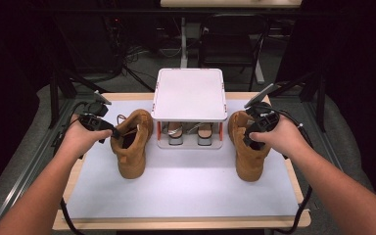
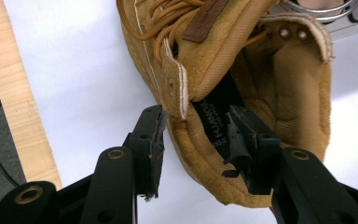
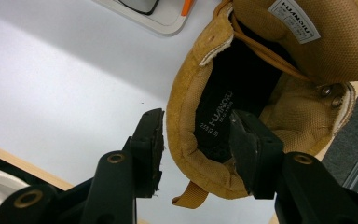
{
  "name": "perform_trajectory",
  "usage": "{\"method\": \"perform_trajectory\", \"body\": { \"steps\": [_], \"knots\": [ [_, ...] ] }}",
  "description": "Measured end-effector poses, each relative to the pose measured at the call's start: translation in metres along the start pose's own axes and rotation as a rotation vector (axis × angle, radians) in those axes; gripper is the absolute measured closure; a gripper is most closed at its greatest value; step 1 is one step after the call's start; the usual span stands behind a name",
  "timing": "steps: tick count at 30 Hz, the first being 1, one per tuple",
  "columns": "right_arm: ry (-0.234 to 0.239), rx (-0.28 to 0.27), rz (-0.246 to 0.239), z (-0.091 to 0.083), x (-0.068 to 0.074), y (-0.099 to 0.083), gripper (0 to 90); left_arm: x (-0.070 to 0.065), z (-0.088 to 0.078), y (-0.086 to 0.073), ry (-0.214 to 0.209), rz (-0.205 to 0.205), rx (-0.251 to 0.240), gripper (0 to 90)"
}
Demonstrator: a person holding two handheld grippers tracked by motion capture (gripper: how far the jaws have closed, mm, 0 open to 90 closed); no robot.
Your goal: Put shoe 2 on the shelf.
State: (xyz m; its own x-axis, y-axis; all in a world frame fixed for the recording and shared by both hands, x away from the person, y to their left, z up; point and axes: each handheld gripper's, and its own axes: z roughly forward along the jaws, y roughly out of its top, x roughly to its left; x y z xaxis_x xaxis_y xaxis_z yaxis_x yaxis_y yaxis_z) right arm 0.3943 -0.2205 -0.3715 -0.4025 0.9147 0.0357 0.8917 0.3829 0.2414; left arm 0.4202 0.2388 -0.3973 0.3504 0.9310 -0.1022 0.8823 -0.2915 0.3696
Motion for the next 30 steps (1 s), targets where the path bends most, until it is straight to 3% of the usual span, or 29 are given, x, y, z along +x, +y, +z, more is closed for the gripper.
{"method": "perform_trajectory", "body": {
  "steps": [11, 22, 30],
  "knots": [
    [0.001, 0.002, 0.002, 0.001, -0.004, -0.002, 54.3, 0.005, 0.022, 0.004, 0.005, -0.007, 0.042, 56.8],
    [0.006, 0.000, 0.009, 0.002, -0.008, -0.005, 53.8, 0.003, 0.041, 0.007, 0.009, 0.018, 0.083, 59.4],
    [0.010, -0.009, 0.021, 0.005, -0.011, -0.007, 53.3, 0.001, 0.052, 0.009, 0.039, 0.065, 0.094, 65.6]
  ]
}}
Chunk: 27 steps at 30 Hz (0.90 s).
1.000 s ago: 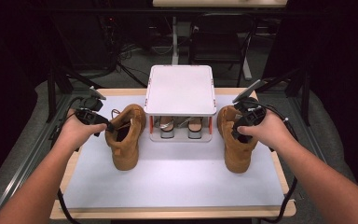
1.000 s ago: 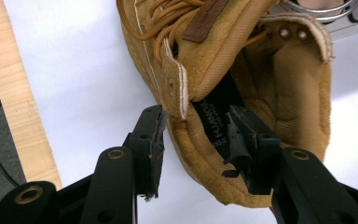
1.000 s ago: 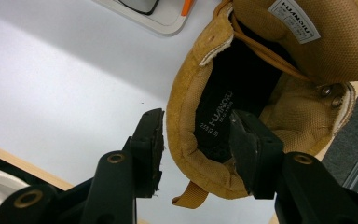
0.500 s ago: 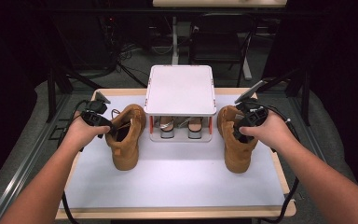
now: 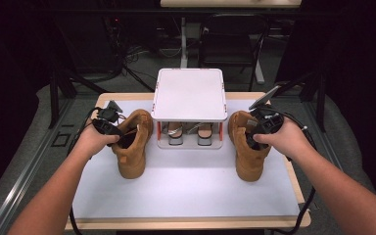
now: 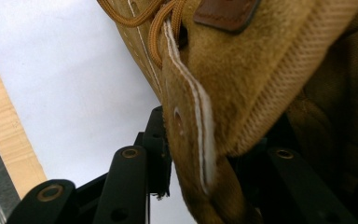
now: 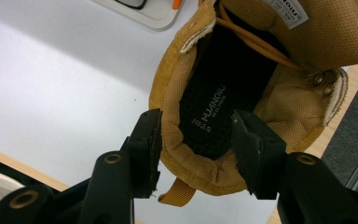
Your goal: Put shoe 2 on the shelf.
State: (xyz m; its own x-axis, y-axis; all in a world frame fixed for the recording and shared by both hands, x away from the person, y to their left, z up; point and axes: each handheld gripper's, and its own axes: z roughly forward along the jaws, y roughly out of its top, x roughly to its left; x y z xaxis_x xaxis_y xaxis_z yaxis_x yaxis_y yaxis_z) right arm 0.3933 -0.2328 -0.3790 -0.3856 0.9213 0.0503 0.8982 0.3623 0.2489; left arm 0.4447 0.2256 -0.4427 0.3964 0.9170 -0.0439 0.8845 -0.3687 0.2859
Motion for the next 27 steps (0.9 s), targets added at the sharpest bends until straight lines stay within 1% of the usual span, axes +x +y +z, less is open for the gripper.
{"method": "perform_trajectory", "body": {
  "steps": [1, 3, 4, 5, 7, 10, 11, 13, 14, 16, 18, 19, 20, 21, 22, 27],
  "knots": [
    [0.001, -0.007, 0.008, 0.001, 0.000, -0.001, 53.3, 0.000, 0.001, 0.000, 0.004, 0.001, -0.005, 66.7],
    [0.000, -0.002, 0.008, 0.001, -0.001, -0.001, 53.3, 0.000, 0.002, 0.000, 0.006, 0.002, -0.005, 68.6],
    [0.000, 0.010, -0.001, 0.000, -0.002, 0.000, 53.3, 0.000, 0.002, 0.000, 0.007, 0.004, -0.005, 70.4],
    [0.001, 0.011, -0.001, 0.000, -0.002, 0.000, 53.3, 0.000, 0.001, 0.000, 0.011, 0.017, 0.002, 71.9],
    [0.001, 0.014, -0.002, 0.000, -0.002, 0.000, 53.3, -0.001, 0.001, 0.000, 0.017, 0.021, -0.003, 75.4],
    [0.003, 0.009, 0.001, 0.000, -0.001, 0.000, 53.3, -0.002, 0.001, -0.001, 0.026, 0.031, -0.003, 78.0],
    [0.003, 0.009, 0.001, 0.000, -0.001, 0.000, 53.3, -0.002, 0.000, 0.000, 0.024, 0.035, 0.004, 78.6],
    [0.001, 0.010, -0.001, 0.000, -0.002, 0.000, 53.3, -0.003, 0.000, -0.001, 0.017, 0.026, 0.000, 79.7],
    [0.001, 0.011, -0.003, -0.001, -0.002, 0.000, 53.3, -0.003, 0.000, -0.001, 0.013, 0.020, 0.000, 79.9],
    [0.001, 0.004, 0.000, -0.002, -0.002, 0.000, 53.3, -0.004, 0.000, -0.001, 0.018, 0.033, 0.007, 80.7],
    [0.003, 0.003, 0.003, -0.004, -0.003, 0.000, 53.3, -0.006, -0.002, -0.002, 0.011, 0.036, 0.020, 80.9],
    [0.002, 0.002, 0.004, -0.005, -0.003, 0.001, 53.4, -0.006, -0.002, -0.002, 0.017, 0.047, 0.027, 81.0],
    [0.002, -0.002, 0.005, -0.006, -0.004, 0.001, 53.4, -0.007, -0.002, -0.003, 0.018, 0.044, 0.026, 81.0],
    [0.002, -0.002, 0.001, -0.007, -0.004, 0.001, 53.4, -0.008, -0.003, -0.003, 0.022, 0.057, 0.037, 81.0],
    [0.001, -0.002, 0.001, -0.008, -0.004, 0.001, 53.5, -0.008, -0.002, -0.004, 0.034, 0.061, 0.040, 80.9],
    [-0.015, -0.022, 0.000, -0.013, -0.007, 0.003, 54.0, -0.008, -0.001, -0.003, 0.053, 0.074, 0.041, 78.9]
  ]
}}
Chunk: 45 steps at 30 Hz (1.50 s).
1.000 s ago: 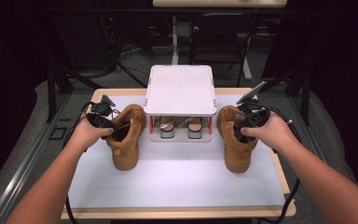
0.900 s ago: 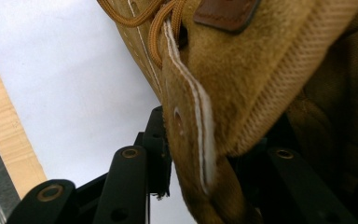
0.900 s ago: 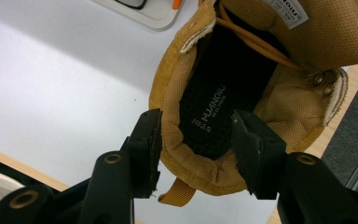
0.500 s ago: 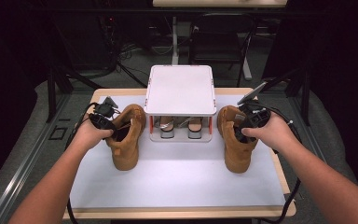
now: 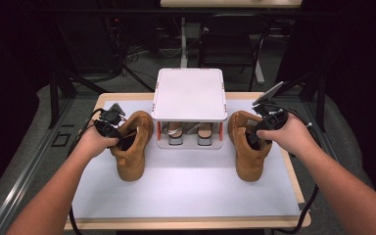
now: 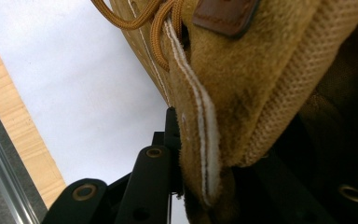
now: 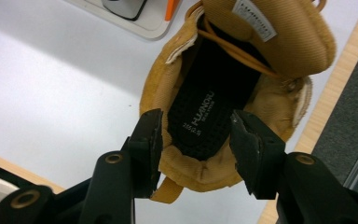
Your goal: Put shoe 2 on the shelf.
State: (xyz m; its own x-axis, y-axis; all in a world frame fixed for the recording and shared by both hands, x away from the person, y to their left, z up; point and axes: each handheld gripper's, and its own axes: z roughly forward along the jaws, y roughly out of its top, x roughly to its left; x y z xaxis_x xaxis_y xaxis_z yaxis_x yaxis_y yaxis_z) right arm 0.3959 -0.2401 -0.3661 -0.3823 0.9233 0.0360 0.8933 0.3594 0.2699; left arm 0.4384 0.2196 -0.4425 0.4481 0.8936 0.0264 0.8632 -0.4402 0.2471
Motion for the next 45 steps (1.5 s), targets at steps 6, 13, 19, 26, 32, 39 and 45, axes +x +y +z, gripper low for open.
{"method": "perform_trajectory", "body": {
  "steps": [6, 13, 19, 26, 32, 39, 45],
  "knots": [
    [-0.023, -0.005, 0.013, -0.004, -0.009, 0.001, 53.9, 0.002, 0.004, 0.000, -0.002, 0.029, 0.000, 76.4],
    [-0.080, -0.005, 0.019, -0.001, -0.026, 0.001, 53.6, 0.001, 0.007, 0.002, -0.003, 0.031, 0.020, 75.4],
    [-0.107, 0.008, 0.022, 0.008, -0.038, 0.000, 52.4, 0.001, 0.008, 0.002, -0.011, 0.024, 0.021, 75.5],
    [-0.109, 0.013, -0.010, 0.021, -0.047, 0.001, 52.2, 0.003, 0.009, 0.001, -0.021, 0.015, 0.020, 75.6],
    [-0.097, 0.014, -0.011, 0.031, -0.051, 0.004, 52.5, 0.002, 0.010, 0.002, -0.018, 0.016, 0.026, 75.5],
    [-0.086, 0.033, -0.009, 0.044, -0.052, 0.007, 54.2, 0.003, 0.010, 0.002, -0.020, 0.016, 0.024, 75.6],
    [-0.095, 0.069, 0.001, 0.054, -0.052, 0.008, 55.4, 0.003, 0.010, 0.002, -0.019, 0.015, 0.024, 75.9]
  ]
}}
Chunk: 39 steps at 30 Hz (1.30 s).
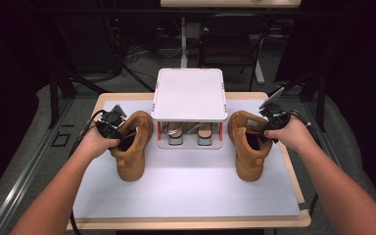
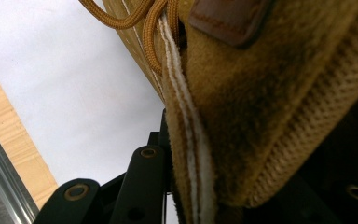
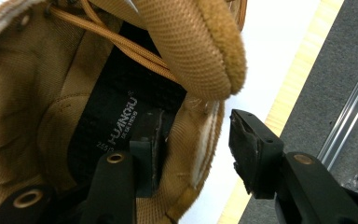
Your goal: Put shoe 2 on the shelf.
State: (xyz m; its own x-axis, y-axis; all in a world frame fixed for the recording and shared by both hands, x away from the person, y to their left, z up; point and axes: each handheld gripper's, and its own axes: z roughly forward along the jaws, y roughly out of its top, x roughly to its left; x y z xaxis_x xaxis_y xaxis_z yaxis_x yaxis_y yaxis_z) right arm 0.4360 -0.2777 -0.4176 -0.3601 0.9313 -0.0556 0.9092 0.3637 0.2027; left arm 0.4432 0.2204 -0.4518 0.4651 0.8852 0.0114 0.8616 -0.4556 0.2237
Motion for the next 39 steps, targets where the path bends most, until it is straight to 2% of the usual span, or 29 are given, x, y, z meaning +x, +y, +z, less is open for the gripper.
{"method": "perform_trajectory", "body": {
  "steps": [2, 6, 10, 11, 14, 15, 16, 19, 21, 27, 32, 35, 36, 39],
  "knots": [
    [0.008, -0.021, 0.021, 0.003, 0.001, 0.000, 56.7, 0.000, 0.000, 0.000, -0.003, -0.002, 0.000, 76.0],
    [0.007, 0.001, 0.010, 0.008, 0.000, 0.001, 57.6, 0.001, 0.000, -0.001, -0.005, -0.003, -0.003, 76.0],
    [0.012, -0.002, 0.011, 0.011, 0.000, 0.001, 60.0, 0.001, 0.000, 0.000, -0.006, -0.003, -0.003, 76.0],
    [0.011, -0.015, 0.029, 0.013, 0.001, 0.000, 60.9, 0.001, 0.000, 0.000, -0.005, -0.003, -0.003, 76.0],
    [0.011, -0.009, 0.021, 0.016, 0.002, 0.002, 64.3, 0.001, 0.000, -0.001, -0.008, -0.003, -0.006, 76.0],
    [0.012, 0.008, 0.006, 0.016, 0.003, 0.003, 65.9, 0.001, 0.000, -0.001, -0.008, -0.003, -0.006, 76.1],
    [0.010, -0.008, 0.017, 0.018, 0.005, 0.002, 67.2, 0.001, 0.000, -0.001, -0.008, -0.003, -0.006, 76.0],
    [-0.018, 0.011, -0.014, 0.019, 0.009, 0.003, 71.3, 0.001, 0.000, -0.001, -0.008, -0.002, -0.006, 76.1],
    [-0.002, -0.003, -0.017, 0.018, 0.010, 0.002, 74.4, 0.001, 0.000, -0.001, -0.009, -0.003, -0.007, 76.1],
    [0.009, -0.008, -0.090, 0.015, 0.016, 0.000, 78.8, 0.001, 0.000, -0.001, -0.006, -0.002, -0.002, 76.1],
    [0.030, 0.012, -0.116, 0.014, 0.014, -0.004, 79.5, 0.000, 0.000, 0.000, -0.004, 0.001, 0.003, 76.1],
    [0.043, -0.001, -0.128, 0.014, 0.015, -0.008, 79.6, 0.000, 0.000, 0.000, -0.001, 0.002, 0.004, 76.1],
    [0.047, 0.017, -0.162, 0.013, 0.016, -0.010, 79.9, 0.000, 0.000, 0.000, -0.001, 0.002, 0.005, 76.2],
    [0.056, 0.012, -0.175, 0.013, 0.017, -0.012, 80.0, 0.001, 0.000, 0.000, -0.006, 0.001, 0.002, 76.1]
  ]
}}
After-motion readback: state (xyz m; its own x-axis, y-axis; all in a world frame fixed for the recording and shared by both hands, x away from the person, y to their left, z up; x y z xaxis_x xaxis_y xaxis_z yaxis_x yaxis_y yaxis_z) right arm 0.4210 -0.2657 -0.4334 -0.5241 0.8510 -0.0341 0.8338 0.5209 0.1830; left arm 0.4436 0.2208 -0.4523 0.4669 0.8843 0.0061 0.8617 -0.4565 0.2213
